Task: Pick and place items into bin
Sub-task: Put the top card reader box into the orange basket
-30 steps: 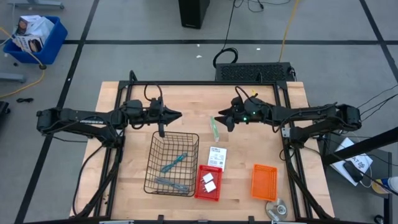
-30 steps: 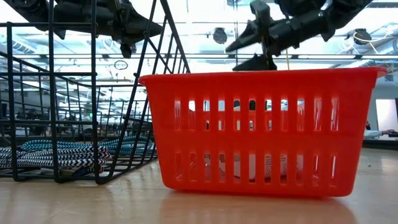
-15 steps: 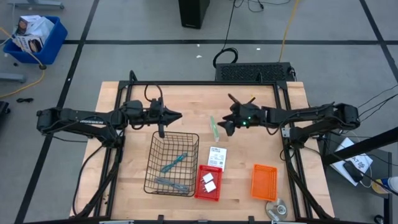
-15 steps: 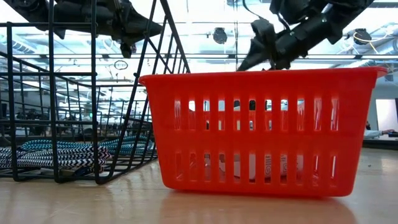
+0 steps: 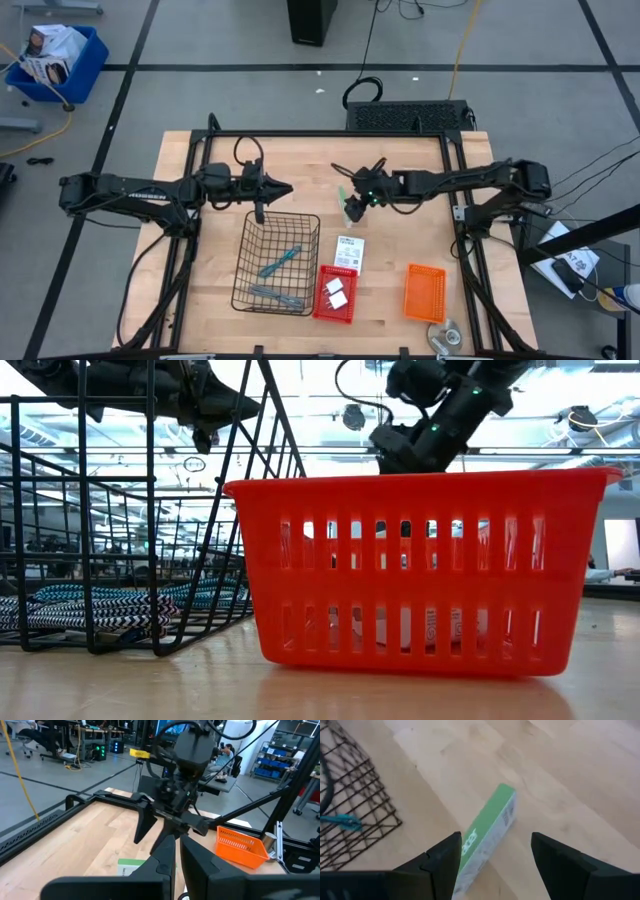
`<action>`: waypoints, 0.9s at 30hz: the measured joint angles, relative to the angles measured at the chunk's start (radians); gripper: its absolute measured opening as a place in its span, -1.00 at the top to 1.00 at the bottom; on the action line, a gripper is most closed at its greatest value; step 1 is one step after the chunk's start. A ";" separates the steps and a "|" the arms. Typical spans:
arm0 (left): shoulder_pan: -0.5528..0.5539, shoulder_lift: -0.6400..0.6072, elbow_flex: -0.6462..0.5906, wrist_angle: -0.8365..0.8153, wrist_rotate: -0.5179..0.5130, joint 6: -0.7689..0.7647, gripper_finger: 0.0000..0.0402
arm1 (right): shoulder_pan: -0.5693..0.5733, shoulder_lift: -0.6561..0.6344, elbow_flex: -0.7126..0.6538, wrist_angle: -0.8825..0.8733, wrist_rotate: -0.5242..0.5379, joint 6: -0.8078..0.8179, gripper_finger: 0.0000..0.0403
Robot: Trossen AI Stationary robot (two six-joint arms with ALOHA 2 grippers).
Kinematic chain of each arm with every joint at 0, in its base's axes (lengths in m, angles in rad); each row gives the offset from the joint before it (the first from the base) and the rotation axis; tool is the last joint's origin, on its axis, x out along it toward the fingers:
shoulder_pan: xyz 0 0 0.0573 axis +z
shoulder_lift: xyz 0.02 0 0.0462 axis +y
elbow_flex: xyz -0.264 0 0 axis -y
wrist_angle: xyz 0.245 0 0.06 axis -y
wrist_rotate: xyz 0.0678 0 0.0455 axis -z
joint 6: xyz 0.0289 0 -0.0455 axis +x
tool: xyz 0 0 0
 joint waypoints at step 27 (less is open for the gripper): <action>-0.014 0.000 0.001 -0.029 -0.028 0.007 0.85 | 0.032 0.184 0.029 0.051 0.021 0.059 0.12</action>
